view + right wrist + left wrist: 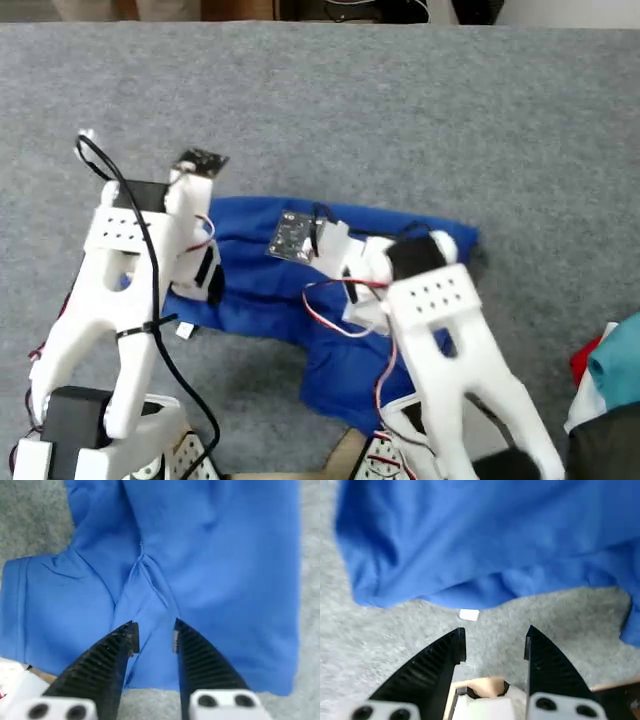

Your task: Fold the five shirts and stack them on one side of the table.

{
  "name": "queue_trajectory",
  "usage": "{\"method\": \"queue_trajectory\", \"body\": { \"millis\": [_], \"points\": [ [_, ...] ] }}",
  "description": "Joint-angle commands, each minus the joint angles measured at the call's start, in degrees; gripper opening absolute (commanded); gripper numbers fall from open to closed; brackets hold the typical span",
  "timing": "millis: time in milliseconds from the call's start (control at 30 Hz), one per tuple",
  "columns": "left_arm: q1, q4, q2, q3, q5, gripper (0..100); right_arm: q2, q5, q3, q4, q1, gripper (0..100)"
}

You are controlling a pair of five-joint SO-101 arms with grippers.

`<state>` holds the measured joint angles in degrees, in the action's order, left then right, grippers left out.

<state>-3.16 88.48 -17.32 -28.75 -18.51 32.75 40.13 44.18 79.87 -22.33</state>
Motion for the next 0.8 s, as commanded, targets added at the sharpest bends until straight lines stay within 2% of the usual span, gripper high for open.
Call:
{"method": "queue_trajectory", "body": {
  "millis": [0, 200, 467, 600, 767],
  "points": [
    [-0.70, 0.00, -2.07, -1.85, 0.35, 20, -4.18, -0.70, -3.12, -2.02, -1.01, 11.5],
    [-0.62, 0.00, -2.07, -4.04, 0.44, 20, -10.95, -0.53, -2.77, -4.66, -0.40, 11.6],
    [-0.53, 0.35, -2.07, -4.04, 0.62, 20, -18.42, 1.49, -2.86, -8.70, 5.49, 11.3],
    [-0.62, 0.18, -2.07, -4.04, 0.70, 20, -20.88, 1.58, -2.77, -8.79, 6.11, 11.1],
    [-0.62, 0.09, -2.07, -3.96, 0.53, 20, -21.23, 2.11, -3.03, -8.44, 6.11, 1.3]
  ]
}}
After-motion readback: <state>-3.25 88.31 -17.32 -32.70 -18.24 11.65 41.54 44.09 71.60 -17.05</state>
